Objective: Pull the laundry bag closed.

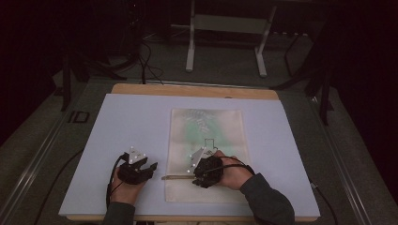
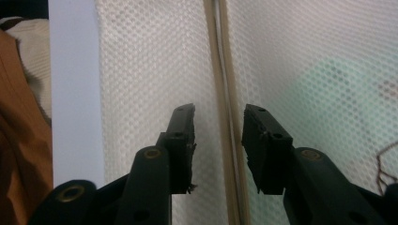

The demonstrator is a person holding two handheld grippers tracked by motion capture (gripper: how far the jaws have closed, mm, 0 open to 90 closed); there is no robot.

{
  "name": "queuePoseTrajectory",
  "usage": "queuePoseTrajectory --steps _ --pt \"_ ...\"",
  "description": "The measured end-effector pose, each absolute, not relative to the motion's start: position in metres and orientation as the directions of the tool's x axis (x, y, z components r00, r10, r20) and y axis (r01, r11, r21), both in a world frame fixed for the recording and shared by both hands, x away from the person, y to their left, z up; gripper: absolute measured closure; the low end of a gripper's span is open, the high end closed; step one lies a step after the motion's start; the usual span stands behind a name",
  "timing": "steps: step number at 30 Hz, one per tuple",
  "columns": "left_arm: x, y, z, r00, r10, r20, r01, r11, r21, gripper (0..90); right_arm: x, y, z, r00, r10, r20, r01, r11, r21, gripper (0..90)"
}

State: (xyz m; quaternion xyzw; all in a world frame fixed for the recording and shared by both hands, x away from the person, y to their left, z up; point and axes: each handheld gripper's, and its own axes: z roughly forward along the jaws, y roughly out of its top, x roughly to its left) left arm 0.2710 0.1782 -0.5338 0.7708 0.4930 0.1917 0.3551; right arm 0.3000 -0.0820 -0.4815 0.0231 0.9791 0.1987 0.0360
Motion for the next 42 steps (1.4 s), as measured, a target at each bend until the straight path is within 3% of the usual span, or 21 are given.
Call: queuePoseTrajectory --steps 23,42 --pt "0.272 0.181 -0.534 0.437 0.897 -0.064 0.628 -0.253 0.736 51.6 0.301 -0.048 -0.482 -0.998 0.021 -0.058 -0.004 0.914 0.405 59.5" --pt "0.272 0.183 -0.533 0.431 0.9 -0.067 0.629 -0.247 0.737 51.6 0.303 -0.027 -0.485 -0.998 -0.015 -0.055 -0.037 0.913 0.406 64.7"
